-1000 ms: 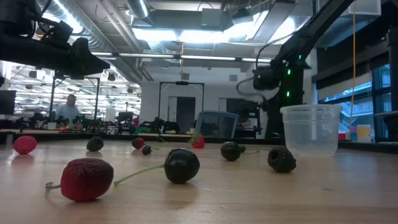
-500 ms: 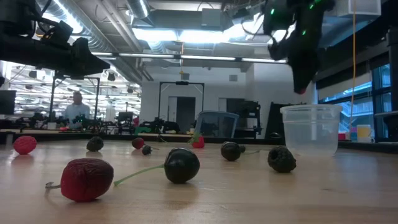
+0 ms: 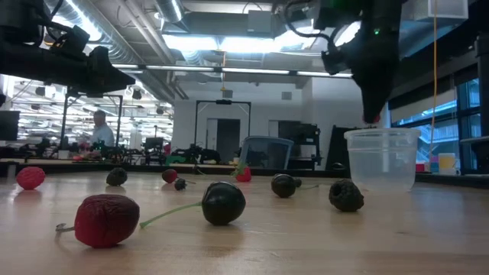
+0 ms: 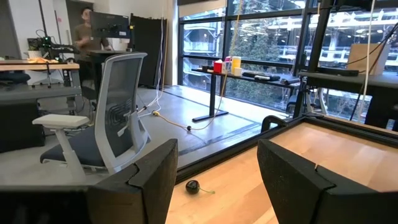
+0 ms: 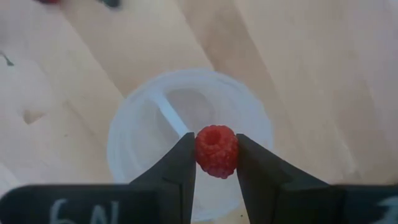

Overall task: Pick and placing Produce into tupperware
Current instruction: Put the red raspberry into the transparent bucket

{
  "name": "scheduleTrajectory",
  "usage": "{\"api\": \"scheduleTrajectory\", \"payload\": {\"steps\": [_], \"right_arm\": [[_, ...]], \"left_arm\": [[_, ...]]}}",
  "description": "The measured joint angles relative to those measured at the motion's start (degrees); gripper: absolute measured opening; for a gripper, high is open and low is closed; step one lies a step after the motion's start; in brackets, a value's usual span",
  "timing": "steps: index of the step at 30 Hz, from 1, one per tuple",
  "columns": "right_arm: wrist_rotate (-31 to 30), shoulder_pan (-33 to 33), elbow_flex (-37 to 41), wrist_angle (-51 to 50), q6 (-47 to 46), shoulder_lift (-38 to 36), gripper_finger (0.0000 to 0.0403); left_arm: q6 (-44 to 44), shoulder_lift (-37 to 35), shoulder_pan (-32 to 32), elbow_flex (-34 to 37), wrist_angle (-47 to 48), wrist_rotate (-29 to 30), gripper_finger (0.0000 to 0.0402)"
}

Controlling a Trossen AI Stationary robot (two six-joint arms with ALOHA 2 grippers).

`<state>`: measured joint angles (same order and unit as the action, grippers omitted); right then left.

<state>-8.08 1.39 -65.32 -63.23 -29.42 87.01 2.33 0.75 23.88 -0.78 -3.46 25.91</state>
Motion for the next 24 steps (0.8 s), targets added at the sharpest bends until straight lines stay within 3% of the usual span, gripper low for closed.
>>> {"api": "scheduleTrajectory", "payload": {"steps": [8,24], "right_arm": [[0.0,-1.8,0.0,1.1,-0.3,5.8,0.0100],[0.0,-1.7,0.0,2.6,-0.3,9.6,0.0102]], "left_arm": [[0.0,0.0,0.0,0.0,0.0,0.0,0.0214],[0.0,0.0,0.0,0.0,0.0,0.0,0.0214]]}}
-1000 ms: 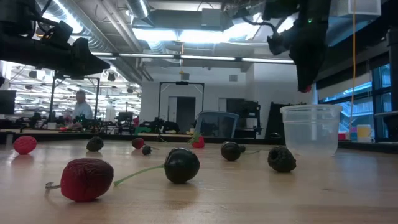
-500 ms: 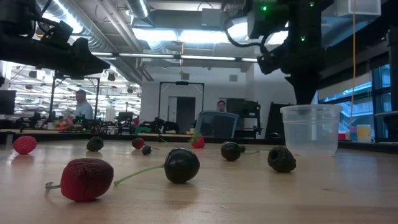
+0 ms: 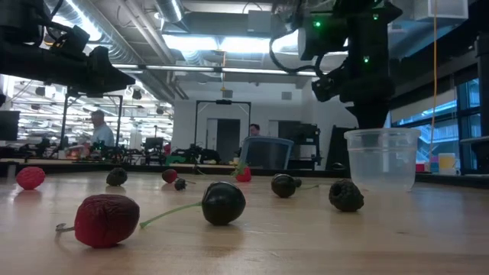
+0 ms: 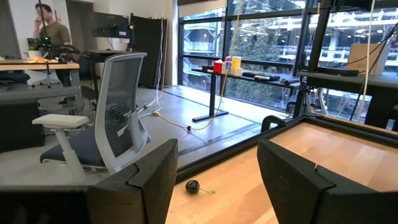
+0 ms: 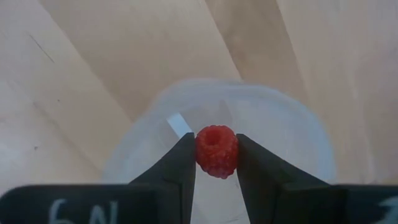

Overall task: Pick and placing Produce into tupperware
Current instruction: Put the red raspberry into the transparent bucket, then put the blueberry into the transparent bucket

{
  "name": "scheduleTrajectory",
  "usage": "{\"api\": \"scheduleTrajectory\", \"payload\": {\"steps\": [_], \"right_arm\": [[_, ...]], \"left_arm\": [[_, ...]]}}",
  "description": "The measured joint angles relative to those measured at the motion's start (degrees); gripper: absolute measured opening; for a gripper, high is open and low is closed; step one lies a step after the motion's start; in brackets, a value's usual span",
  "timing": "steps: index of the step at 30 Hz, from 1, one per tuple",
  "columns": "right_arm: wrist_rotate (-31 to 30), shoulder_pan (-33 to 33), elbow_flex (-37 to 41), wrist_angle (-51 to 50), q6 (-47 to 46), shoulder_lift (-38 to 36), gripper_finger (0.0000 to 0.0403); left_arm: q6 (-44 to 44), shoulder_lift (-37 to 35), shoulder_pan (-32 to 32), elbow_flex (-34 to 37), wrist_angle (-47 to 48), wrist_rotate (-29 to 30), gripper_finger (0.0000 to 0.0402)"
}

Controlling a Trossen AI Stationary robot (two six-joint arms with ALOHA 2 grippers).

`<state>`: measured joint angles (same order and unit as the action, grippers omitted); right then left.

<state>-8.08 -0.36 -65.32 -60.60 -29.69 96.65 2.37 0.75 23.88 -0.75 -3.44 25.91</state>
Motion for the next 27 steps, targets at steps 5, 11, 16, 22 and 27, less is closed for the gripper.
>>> {"api": "scheduleTrajectory", "payload": {"steps": [5,11,16,22,27], "right_arm": [[0.0,0.0,0.0,0.0,0.0,1.3,0.0102],[0.0,0.0,0.0,0.0,0.1,1.3,0.0102],[0.0,0.0,0.0,0.1,0.0,1.3,0.0113],[0.0,0.0,0.0,0.1,0.0,1.3,0.0132],[0.0,0.0,0.0,0.0,-0.1,1.3,0.0134]], "left_arm": [[0.0,0.0,0.0,0.0,0.0,0.0,0.0214],[0.0,0.0,0.0,0.0,0.0,0.0,0.0214],[0.0,0.0,0.0,0.0,0.0,0.0,0.0214],[0.0,0.0,0.0,0.0,0.0,0.0,0.0214],[0.0,0.0,0.0,0.0,0.0,0.0,0.0214]]}}
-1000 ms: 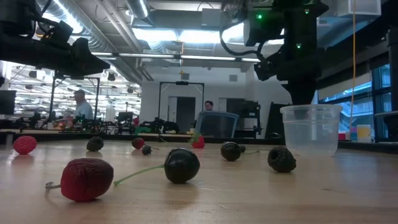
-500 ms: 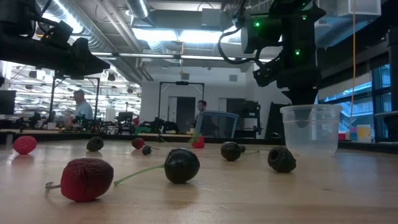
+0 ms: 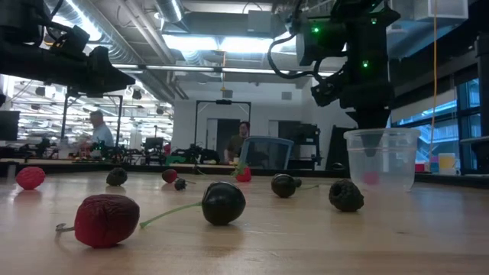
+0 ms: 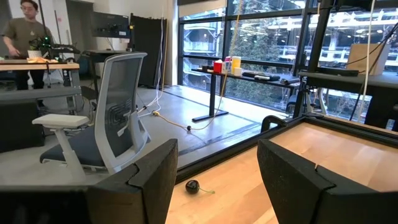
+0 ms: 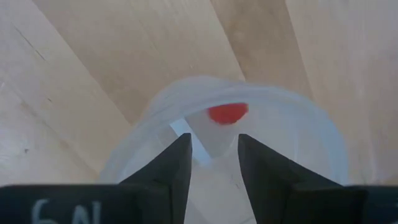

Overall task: Pick and placing Produce into tupperware
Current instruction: Put the blueberry into the transparent bucket

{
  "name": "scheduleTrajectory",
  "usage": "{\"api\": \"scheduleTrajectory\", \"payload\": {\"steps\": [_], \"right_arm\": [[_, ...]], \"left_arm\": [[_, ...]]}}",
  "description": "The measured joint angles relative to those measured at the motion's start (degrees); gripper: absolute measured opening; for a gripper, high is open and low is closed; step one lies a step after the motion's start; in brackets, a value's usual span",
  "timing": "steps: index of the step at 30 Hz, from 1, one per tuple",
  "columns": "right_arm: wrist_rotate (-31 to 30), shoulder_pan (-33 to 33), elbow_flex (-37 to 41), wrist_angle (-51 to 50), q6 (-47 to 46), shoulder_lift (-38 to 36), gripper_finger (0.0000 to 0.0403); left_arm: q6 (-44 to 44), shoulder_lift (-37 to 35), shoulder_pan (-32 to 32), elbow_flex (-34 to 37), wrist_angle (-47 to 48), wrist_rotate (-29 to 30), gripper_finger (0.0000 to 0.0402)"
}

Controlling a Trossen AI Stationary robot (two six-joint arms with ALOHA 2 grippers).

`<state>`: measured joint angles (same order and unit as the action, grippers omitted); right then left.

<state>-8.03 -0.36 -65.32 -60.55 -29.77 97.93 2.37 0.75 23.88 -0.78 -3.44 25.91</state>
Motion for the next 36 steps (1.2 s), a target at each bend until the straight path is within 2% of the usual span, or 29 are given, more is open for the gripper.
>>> {"api": "scheduleTrajectory", "payload": {"steps": [7,12,16,20,23,32,36], "right_arm": [[0.0,0.0,0.0,-0.9,0.2,0.0,0.0135],[0.0,0.0,-2.6,-11.0,-2.8,-0.3,0.0135],[-3.7,0.0,-6.2,-16.2,-4.4,-0.3,0.0135],[-7.2,0.0,-10.6,-16.6,-2.6,-0.3,0.0135],[-7.6,0.0,-13.3,-12.8,2.3,-0.3,0.0135],[-7.4,0.0,-13.0,13.7,23.1,-0.2,0.0135],[-7.2,0.0,-13.0,16.7,26.0,0.5,0.0135]], "left_arm": [[0.0,0.0,0.0,0.0,0.0,0.0,0.0214],[0.0,0.0,0.0,0.0,0.0,0.0,0.0214],[0.0,0.0,0.0,0.0,0.0,0.0,0.0214],[0.0,0.0,0.0,0.0,0.0,0.0,0.0214],[0.0,0.0,0.0,0.0,0.0,0.0,0.0214],[0.0,0.0,0.0,0.0,0.0,0.0,0.0214],[0.0,0.0,0.0,0.0,0.0,0.0,0.0214]]}}
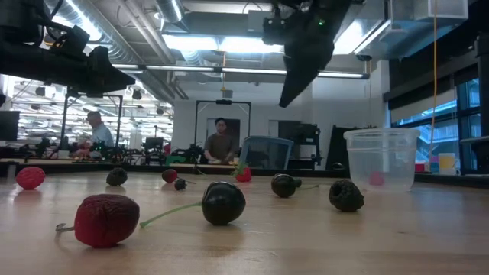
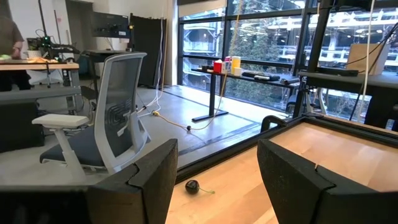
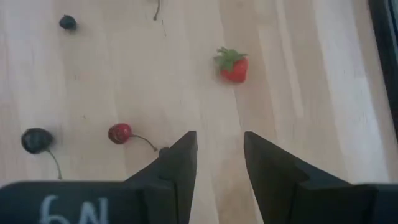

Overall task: Pick and placing Produce into tupperware
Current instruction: Put the blueberry into the transparent bucket

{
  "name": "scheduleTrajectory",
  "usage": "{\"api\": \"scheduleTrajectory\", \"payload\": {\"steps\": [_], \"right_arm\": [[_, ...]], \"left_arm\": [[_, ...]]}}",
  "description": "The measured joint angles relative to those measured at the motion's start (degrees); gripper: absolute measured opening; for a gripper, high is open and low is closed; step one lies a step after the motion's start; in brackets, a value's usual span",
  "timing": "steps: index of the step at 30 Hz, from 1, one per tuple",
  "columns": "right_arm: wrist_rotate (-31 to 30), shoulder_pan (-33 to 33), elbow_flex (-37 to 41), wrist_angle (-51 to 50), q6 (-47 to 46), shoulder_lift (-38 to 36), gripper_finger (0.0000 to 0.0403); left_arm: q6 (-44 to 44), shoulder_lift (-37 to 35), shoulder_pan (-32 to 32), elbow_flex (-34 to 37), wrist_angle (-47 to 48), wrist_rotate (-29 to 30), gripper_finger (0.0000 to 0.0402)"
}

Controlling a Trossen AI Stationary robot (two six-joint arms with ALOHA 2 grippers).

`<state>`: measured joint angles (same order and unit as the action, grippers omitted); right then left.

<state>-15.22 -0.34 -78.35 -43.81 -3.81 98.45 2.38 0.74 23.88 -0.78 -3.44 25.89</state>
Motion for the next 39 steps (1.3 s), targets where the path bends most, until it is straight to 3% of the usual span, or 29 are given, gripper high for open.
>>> {"api": "scheduleTrajectory", "payload": {"steps": [5,17,22,31,34,39], "right_arm": [[3.9,0.0,0.0,0.9,-0.1,2.4,0.0135],[5.1,0.0,0.1,-1.2,8.6,10.5,0.0136],[4.4,0.0,0.1,-0.2,6.3,12.6,0.0136],[4.9,-0.6,0.1,-1.6,9.3,13.2,0.0136],[7.8,-0.6,0.1,-1.5,10.0,13.2,0.0137],[9.3,-0.6,0.1,-0.9,10.3,13.2,0.0165]], "left_arm": [[0.0,0.0,0.0,0.0,0.0,0.2,0.0214],[0.0,0.0,0.0,0.0,0.0,0.3,0.0214],[0.0,0.0,0.0,0.0,0.0,0.3,0.0214],[0.0,0.0,0.0,0.0,0.0,0.3,0.0214],[0.0,0.0,0.0,0.0,0.0,0.3,0.0214],[0.0,0.0,0.0,0.0,0.0,0.3,0.0214]]}}
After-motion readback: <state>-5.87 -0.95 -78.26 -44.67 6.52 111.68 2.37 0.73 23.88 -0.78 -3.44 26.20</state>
